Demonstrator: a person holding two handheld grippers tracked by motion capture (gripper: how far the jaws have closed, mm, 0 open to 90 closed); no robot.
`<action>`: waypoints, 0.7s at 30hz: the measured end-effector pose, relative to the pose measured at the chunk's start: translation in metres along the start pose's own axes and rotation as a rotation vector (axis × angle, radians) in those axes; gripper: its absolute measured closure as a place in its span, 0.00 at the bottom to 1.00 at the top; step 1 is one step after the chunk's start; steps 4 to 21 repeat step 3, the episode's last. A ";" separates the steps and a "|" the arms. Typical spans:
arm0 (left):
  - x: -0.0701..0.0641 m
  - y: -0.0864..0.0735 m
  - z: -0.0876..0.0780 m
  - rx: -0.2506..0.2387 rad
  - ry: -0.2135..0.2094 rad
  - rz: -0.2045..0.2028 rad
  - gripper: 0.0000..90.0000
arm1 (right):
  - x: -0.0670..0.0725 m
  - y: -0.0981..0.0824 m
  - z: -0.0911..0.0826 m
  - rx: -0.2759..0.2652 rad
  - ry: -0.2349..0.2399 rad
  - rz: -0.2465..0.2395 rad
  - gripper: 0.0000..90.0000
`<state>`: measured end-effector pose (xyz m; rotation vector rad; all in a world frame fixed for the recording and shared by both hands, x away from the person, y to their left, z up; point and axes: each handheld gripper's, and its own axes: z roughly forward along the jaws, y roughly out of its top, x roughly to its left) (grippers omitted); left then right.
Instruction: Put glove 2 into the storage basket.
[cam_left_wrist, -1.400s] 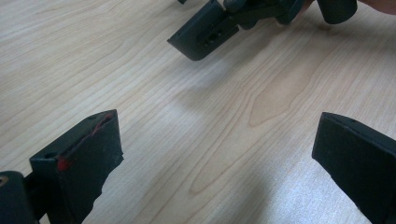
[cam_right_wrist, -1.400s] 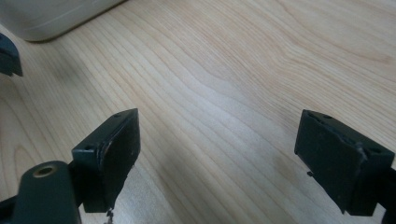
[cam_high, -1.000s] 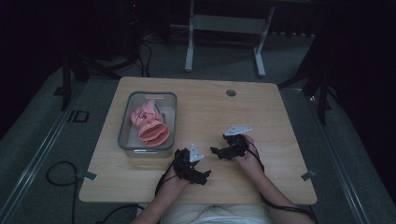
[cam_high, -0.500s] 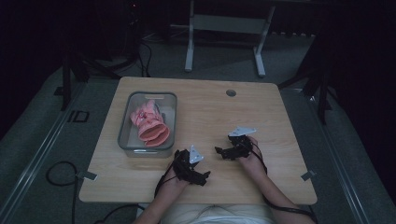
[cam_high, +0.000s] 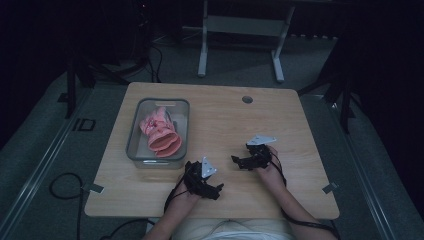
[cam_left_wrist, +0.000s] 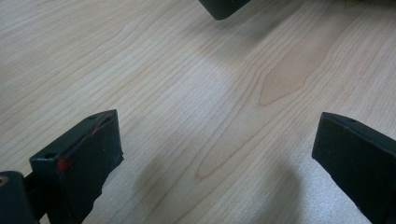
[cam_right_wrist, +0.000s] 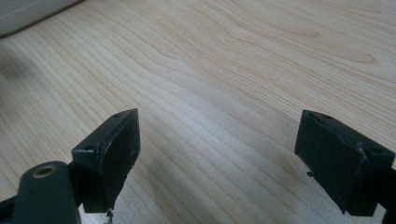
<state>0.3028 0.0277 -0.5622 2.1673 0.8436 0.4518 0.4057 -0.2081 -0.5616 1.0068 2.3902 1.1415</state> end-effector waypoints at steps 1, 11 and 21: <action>0.000 0.000 0.000 -0.002 -0.002 -0.001 0.01 | 0.000 0.000 0.000 0.000 0.000 0.001 0.16; 0.001 0.000 -0.001 -0.006 -0.004 -0.005 0.01 | 0.000 0.000 0.000 -0.002 0.002 0.001 0.16; 0.001 0.000 -0.001 -0.006 -0.004 -0.005 0.01 | 0.000 0.000 0.000 -0.002 0.002 0.001 0.16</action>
